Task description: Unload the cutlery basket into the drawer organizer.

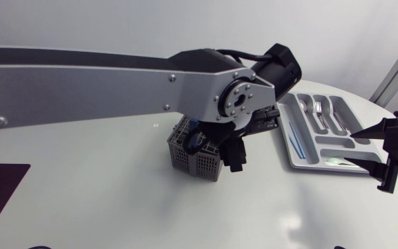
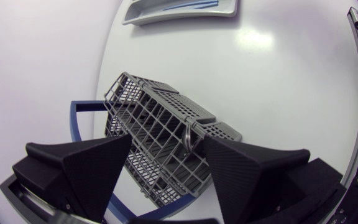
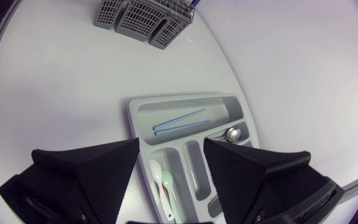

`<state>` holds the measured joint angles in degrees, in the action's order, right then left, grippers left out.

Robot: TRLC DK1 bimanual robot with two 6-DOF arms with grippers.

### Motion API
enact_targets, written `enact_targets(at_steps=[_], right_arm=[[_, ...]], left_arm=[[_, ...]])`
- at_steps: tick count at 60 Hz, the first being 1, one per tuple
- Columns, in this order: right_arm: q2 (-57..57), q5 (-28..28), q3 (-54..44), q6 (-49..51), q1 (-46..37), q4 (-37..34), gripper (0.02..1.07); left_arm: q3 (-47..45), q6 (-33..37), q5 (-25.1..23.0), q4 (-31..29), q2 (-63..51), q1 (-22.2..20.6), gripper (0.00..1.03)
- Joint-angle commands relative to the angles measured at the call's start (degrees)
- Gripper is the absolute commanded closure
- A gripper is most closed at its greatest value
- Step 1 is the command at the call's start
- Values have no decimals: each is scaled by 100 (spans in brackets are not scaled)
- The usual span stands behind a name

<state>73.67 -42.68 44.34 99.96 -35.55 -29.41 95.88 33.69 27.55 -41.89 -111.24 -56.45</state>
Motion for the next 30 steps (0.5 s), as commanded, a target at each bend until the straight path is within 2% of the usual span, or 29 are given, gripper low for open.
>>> enact_targets(at_steps=[1, 10, 25, 30], right_arm=[[-142, -92, -233, -126, 66, -91, 31], [-336, -109, -435, -135, 83, -144, 31], [-696, -153, -672, -170, 92, -214, 31], [-766, -153, -707, -161, 110, -258, 31]], left_arm=[[-69, 41, 110, 5, -240, -42, 11], [28, 6, 119, -12, -346, -42, 18], [168, -65, 128, -21, -407, -24, 51], [186, -100, 128, -21, -407, -24, 69]])
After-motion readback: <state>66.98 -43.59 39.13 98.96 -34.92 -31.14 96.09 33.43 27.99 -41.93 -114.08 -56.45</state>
